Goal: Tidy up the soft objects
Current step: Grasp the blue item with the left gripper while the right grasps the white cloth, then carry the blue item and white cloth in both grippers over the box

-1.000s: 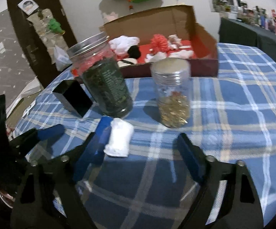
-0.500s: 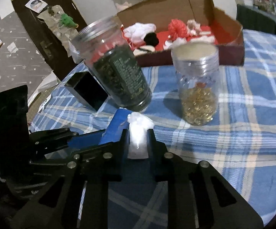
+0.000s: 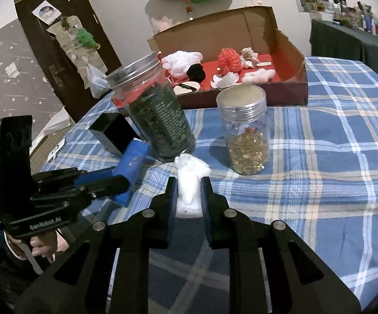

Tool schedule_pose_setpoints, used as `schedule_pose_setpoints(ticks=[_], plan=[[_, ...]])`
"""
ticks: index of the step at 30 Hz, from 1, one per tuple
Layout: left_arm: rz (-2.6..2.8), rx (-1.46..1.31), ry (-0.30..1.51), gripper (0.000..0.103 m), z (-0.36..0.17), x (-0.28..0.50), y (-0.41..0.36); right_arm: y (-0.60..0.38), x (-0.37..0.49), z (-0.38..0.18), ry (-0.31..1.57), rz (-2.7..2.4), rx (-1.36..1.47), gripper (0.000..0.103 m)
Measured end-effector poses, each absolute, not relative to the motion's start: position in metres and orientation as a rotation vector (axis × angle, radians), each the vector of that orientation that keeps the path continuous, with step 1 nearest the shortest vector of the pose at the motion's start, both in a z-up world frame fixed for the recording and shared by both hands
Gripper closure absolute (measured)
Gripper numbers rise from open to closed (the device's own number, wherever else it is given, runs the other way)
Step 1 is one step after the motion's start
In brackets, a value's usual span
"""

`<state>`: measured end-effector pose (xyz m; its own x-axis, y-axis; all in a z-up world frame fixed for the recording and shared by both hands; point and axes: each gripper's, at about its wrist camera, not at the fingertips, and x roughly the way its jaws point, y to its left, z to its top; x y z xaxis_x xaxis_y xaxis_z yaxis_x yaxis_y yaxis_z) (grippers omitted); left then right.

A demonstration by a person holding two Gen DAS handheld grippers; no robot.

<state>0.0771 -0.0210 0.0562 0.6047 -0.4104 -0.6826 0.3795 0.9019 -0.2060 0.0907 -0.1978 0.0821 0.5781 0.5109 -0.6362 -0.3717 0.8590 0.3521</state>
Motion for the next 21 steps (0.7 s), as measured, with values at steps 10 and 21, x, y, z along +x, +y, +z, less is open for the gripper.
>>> schedule_pose_setpoints(ticks=[10, 21], plan=[[-0.412, -0.03, 0.753, 0.085, 0.079, 0.066, 0.001, -0.208, 0.081, 0.098, 0.769, 0.497, 0.188, 0.086], [-0.364, -0.026, 0.694, 0.086, 0.1, 0.056, 0.025, -0.216, 0.076, 0.119, 0.718, 0.467, 0.173, 0.086]])
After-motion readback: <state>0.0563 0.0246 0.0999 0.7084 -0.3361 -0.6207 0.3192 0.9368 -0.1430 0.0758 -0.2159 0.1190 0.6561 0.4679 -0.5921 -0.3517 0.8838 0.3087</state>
